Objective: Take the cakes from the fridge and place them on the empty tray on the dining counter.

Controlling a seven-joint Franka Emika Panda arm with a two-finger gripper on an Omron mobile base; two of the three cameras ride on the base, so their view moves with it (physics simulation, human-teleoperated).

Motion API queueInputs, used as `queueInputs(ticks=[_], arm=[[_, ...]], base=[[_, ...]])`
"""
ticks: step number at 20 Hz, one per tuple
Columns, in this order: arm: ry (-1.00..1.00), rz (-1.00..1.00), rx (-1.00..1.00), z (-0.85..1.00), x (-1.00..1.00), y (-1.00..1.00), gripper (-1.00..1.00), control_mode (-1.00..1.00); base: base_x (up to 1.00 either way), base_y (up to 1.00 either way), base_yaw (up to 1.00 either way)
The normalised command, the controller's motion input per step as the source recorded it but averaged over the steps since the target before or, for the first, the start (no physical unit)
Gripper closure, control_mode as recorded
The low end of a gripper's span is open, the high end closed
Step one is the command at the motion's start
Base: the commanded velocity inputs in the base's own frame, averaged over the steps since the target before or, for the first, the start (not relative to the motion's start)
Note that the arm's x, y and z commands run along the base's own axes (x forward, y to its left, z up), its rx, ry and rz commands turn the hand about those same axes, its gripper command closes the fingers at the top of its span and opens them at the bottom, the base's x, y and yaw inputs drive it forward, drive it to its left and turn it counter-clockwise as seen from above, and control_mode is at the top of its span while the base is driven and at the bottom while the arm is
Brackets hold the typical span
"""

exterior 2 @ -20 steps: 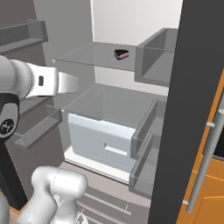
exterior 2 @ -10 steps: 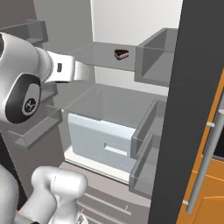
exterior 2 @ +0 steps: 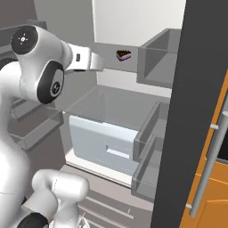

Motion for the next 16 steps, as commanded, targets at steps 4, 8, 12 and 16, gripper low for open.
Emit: queueInputs(ticks=[4,8,12,16], arm=[[0.0,0.0,0.02,0.0,0.75,-0.21,-1.0,-1.0],[0.0,0.0,0.01,-0.01,0.73,-0.21,-1.0,-1.0],[0.0,0.0,0.0,-0.07,0.67,-0.25,-1.0,-1.0],[0.0,0.0,0.0,-0.12,0.65,-0.25,-1.0,-1.0]], base=[[0.0,0.0,0.0],[0.0,0.0,0.0],[0.0,0.0,0.0],[0.0,0.0,0.0]])
